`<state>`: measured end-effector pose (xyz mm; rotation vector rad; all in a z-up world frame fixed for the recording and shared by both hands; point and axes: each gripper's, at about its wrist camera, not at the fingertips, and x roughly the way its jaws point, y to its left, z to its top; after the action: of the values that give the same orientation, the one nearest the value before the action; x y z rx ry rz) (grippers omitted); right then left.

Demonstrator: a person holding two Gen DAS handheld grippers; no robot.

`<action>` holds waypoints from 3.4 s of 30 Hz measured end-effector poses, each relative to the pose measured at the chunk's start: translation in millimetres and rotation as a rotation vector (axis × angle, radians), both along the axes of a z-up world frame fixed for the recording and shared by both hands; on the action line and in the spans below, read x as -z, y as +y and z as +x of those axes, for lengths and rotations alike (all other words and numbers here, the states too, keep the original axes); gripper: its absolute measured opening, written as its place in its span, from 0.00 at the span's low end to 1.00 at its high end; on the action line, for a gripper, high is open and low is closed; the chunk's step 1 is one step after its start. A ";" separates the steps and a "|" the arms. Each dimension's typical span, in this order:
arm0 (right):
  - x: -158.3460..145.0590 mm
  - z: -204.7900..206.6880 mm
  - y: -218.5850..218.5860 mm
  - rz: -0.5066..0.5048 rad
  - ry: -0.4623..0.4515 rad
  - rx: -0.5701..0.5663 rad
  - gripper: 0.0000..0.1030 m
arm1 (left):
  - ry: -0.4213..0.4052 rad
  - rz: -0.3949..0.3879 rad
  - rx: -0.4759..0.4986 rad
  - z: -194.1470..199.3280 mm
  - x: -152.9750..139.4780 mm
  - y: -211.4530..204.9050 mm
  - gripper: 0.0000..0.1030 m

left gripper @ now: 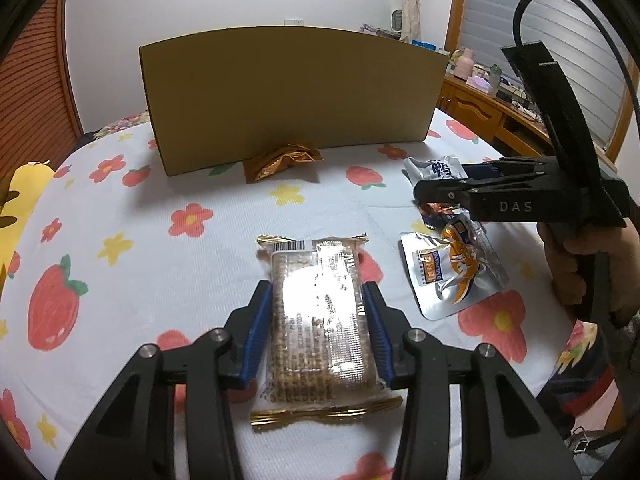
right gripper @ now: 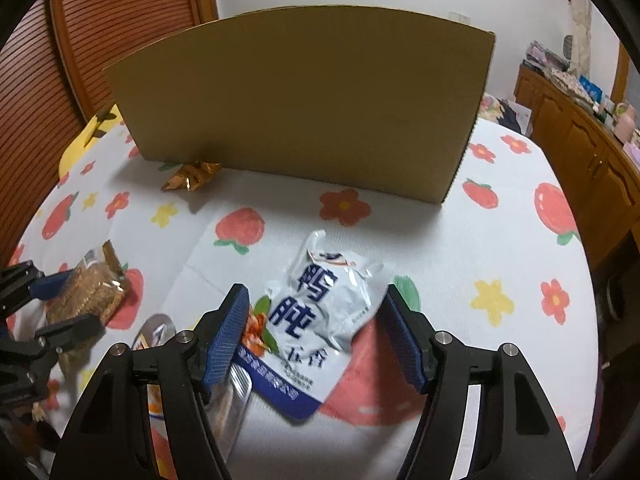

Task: Organize snacks

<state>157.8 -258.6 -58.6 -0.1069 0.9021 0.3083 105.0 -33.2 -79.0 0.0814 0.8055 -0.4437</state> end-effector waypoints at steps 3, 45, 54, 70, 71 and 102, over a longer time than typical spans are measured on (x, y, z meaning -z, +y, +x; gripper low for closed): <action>0.0 0.0 0.8 0.000 -0.010 -0.006 0.55 | -0.006 -0.001 -0.004 -0.6 0.3 -0.1 0.43; -20.3 -24.8 -2.5 0.062 -0.109 -0.034 0.29 | -0.047 -0.023 -0.057 -6.0 -15.3 10.2 0.40; -34.5 -39.1 -9.8 0.091 -0.143 -0.031 0.29 | -0.089 -0.029 -0.077 -6.9 -29.2 16.5 0.40; -38.4 -60.9 -35.5 0.099 -0.181 0.029 0.29 | -0.130 -0.049 -0.099 -7.2 -38.2 21.3 0.40; -39.9 -61.3 -36.9 0.102 -0.185 0.032 0.29 | -0.134 -0.051 -0.099 -6.8 -39.7 21.4 0.40; -141.1 -12.1 -2.1 0.036 -0.394 -0.096 0.29 | -0.334 -0.068 -0.066 97.6 -142.7 11.1 0.40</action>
<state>145.8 -260.7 82.5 -0.1718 0.5015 0.3771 202.6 -22.1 63.7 0.0634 0.4632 -0.3814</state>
